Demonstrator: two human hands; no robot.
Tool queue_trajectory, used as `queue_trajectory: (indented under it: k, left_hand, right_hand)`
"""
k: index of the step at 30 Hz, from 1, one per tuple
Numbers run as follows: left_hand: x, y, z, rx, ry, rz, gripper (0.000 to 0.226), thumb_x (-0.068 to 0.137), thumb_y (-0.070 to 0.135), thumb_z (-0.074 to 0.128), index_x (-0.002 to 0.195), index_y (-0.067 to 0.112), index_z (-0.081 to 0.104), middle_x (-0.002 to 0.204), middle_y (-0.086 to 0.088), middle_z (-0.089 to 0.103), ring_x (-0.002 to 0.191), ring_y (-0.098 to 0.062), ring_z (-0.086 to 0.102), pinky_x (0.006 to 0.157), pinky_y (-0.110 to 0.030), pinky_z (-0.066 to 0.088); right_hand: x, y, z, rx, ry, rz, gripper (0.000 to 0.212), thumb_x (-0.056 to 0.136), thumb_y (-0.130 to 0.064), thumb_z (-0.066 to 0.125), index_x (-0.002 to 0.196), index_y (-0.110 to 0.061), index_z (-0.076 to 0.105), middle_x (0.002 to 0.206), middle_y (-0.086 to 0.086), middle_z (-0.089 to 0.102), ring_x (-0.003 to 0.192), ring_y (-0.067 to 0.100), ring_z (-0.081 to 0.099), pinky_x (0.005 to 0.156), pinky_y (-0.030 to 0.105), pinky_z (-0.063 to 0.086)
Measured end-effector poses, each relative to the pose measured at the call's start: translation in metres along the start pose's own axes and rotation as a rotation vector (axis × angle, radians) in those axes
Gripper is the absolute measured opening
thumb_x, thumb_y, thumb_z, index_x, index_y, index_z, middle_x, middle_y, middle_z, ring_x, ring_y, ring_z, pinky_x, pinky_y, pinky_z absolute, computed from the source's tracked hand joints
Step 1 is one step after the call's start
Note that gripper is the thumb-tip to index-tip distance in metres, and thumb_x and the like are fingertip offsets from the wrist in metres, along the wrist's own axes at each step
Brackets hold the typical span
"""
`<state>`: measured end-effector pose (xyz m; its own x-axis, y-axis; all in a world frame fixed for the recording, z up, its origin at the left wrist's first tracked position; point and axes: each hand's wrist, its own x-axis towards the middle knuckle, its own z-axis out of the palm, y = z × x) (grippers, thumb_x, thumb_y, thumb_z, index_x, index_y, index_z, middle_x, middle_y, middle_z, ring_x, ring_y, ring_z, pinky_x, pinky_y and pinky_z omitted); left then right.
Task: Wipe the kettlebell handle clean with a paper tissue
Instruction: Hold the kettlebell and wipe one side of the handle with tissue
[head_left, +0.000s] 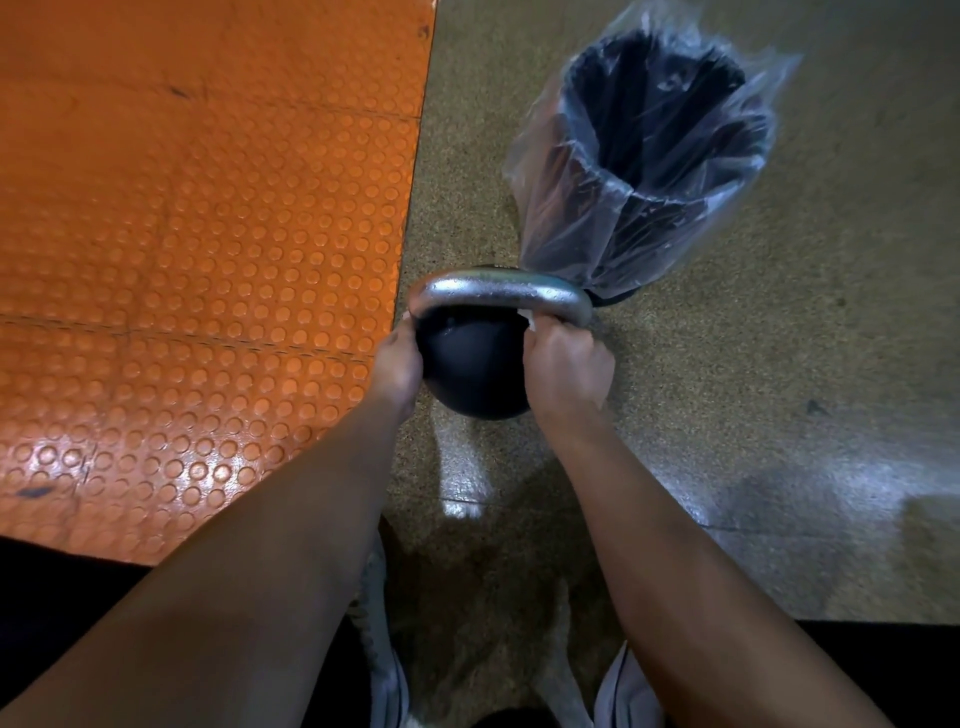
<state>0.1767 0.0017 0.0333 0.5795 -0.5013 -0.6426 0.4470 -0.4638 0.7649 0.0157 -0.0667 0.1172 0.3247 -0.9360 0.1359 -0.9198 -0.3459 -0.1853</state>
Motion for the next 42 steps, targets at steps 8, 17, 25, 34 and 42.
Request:
queue_trajectory:
  k: [8,17,25,34,42]
  left_hand:
    - [-0.002,0.002,-0.001,0.010,-0.013,0.004,0.040,0.102,0.049,0.043,0.112,0.019,0.066,0.122,-0.006,0.067,0.123,-0.026,0.055,0.113,-0.049,0.039]
    - [-0.002,0.002,-0.003,0.030,0.008,-0.028,0.053,0.097,0.056,0.045,0.127,0.015,0.063,0.126,-0.006,0.066,0.123,-0.026,0.055,0.112,-0.049,0.040]
    - [-0.004,0.004,-0.002,0.013,0.008,-0.018,0.051,0.101,0.050,0.042,0.129,0.013,0.063,0.128,-0.008,0.065,0.124,-0.026,0.055,0.113,-0.049,0.039]
    - [-0.004,0.004,-0.003,0.006,-0.016,-0.002,0.044,0.102,0.049,0.042,0.123,0.017,0.064,0.128,-0.007,0.065,0.124,-0.026,0.054,0.113,-0.049,0.039]
    - [-0.007,0.007,0.000,0.010,0.014,-0.005,0.043,0.100,0.049,0.046,0.121,0.017,0.065,0.123,-0.006,0.067,0.122,-0.027,0.057,0.109,-0.046,0.043]
  right_hand:
    - [-0.005,-0.002,-0.006,-0.052,-0.022,0.005,0.016,0.081,-0.004,0.084,0.070,-0.010,0.074,0.050,0.016,0.063,0.038,0.034,0.064,0.038,0.034,0.050]
    - [-0.010,-0.001,-0.011,-0.038,-0.077,-0.022,0.010,0.096,-0.011,0.071,0.094,-0.013,0.080,0.066,0.018,0.072,0.055,0.038,0.072,0.049,0.036,0.052]
    - [-0.015,0.005,-0.010,-0.003,-0.163,-0.019,0.023,0.104,-0.018,0.061,0.121,-0.019,0.076,0.079,0.020,0.076,0.070,0.041,0.075,0.060,0.041,0.056]
    - [-0.016,0.004,0.000,-0.003,-0.043,-0.006,0.019,0.088,-0.008,0.079,0.106,-0.015,0.081,0.056,0.014,0.068,0.044,0.033,0.067,0.042,0.033,0.051]
    - [-0.008,0.002,0.007,-0.032,0.019,0.005,0.010,0.092,-0.007,0.073,0.085,-0.012,0.076,0.058,0.017,0.068,0.047,0.036,0.069,0.045,0.037,0.053]
